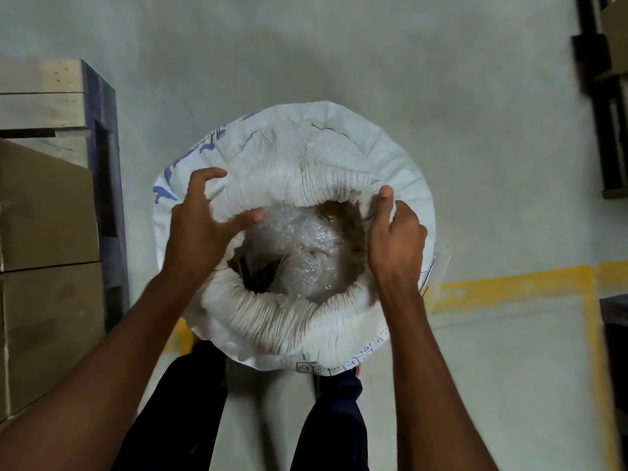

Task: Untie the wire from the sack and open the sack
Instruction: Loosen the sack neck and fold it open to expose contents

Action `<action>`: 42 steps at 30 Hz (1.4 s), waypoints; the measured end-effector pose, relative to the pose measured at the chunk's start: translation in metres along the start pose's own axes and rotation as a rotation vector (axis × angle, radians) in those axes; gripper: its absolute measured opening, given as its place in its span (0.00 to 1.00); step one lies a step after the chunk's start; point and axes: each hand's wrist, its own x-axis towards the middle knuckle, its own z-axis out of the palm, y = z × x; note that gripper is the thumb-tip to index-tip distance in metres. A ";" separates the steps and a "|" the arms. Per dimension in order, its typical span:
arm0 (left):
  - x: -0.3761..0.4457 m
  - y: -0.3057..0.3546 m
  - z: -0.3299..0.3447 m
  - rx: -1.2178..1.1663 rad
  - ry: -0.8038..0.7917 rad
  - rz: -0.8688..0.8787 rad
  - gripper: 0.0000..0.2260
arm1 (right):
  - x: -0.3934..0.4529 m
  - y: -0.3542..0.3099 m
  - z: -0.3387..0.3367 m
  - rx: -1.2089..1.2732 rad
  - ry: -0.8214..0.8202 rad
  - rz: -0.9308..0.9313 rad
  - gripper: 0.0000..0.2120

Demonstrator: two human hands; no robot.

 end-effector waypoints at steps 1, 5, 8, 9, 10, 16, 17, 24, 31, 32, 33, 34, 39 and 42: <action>-0.001 -0.001 -0.009 0.009 -0.008 0.010 0.38 | 0.002 0.001 -0.006 0.020 -0.023 0.015 0.37; -0.005 -0.008 -0.031 0.071 -0.014 -0.008 0.29 | 0.012 0.009 -0.031 0.051 -0.192 0.099 0.42; -0.009 -0.012 -0.033 0.129 -0.027 -0.043 0.23 | 0.015 0.015 -0.042 0.135 -0.282 0.173 0.39; -0.011 -0.011 -0.032 0.139 -0.019 -0.053 0.25 | 0.014 0.015 -0.043 0.134 -0.266 0.178 0.39; -0.014 -0.010 -0.030 0.160 0.000 -0.061 0.27 | 0.010 0.016 -0.041 0.089 -0.209 0.172 0.39; -0.052 0.006 0.011 0.274 0.233 -0.261 0.46 | -0.040 0.014 -0.010 -0.195 0.224 0.039 0.28; -0.062 0.010 0.021 0.311 0.281 -0.332 0.50 | -0.048 0.016 -0.003 -0.226 0.239 0.061 0.30; -0.099 0.009 0.076 0.032 0.403 -0.846 0.58 | -0.098 0.024 0.031 -0.204 0.316 0.332 0.35; -0.105 -0.006 0.080 -0.227 0.403 -0.595 0.37 | -0.100 0.026 0.053 0.141 0.344 0.421 0.25; -0.109 -0.008 0.078 -0.239 0.382 -0.557 0.36 | -0.098 0.025 0.050 0.195 0.386 0.377 0.23; -0.115 -0.010 0.075 -0.253 0.359 -0.529 0.35 | -0.097 0.025 0.046 0.214 0.407 0.341 0.19; -0.120 -0.013 0.072 -0.268 0.339 -0.507 0.35 | -0.095 0.027 0.042 0.221 0.410 0.315 0.16; -0.143 -0.024 0.047 -0.297 0.284 -0.417 0.37 | -0.090 0.054 0.016 0.237 0.275 0.263 0.31; -0.150 -0.028 0.035 -0.300 0.259 -0.388 0.35 | -0.090 0.063 -0.002 0.221 0.216 0.228 0.31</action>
